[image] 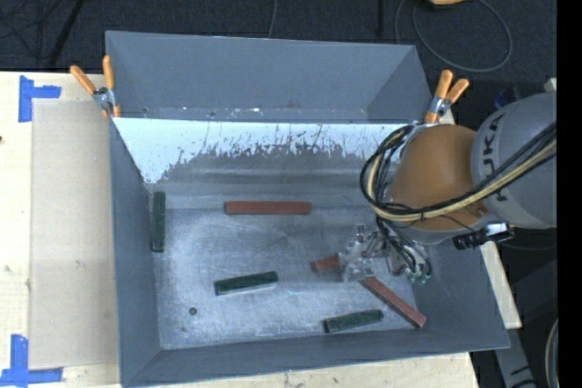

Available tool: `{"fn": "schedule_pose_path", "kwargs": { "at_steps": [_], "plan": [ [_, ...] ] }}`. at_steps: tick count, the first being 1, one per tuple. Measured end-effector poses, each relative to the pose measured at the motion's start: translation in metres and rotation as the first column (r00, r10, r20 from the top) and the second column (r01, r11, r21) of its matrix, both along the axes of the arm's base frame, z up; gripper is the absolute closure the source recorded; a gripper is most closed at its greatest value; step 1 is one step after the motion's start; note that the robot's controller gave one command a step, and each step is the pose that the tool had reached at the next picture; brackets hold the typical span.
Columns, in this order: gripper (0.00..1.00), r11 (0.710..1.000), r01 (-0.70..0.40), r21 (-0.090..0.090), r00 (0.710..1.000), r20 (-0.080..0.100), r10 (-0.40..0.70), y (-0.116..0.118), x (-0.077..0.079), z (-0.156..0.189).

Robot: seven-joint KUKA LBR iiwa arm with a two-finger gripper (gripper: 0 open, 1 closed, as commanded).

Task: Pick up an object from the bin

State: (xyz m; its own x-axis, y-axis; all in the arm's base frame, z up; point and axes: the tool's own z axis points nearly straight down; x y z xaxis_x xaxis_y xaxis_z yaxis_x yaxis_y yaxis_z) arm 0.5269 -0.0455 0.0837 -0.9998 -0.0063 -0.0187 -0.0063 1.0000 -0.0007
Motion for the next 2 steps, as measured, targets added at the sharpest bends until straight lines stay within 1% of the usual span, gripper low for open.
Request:
{"fn": "schedule_pose_path", "kwargs": {
  "at_steps": [1, 2],
  "plan": [
    [0.0, 1.0, -0.002, 0.001, 1.0, -0.021, 0.002, 0.0006, -0.0057, -0.0034],
    [0.0, 1.0, -0.002, 0.001, 1.0, -0.021, 0.002, 0.0006, -0.0055, -0.0034]
  ]
}}
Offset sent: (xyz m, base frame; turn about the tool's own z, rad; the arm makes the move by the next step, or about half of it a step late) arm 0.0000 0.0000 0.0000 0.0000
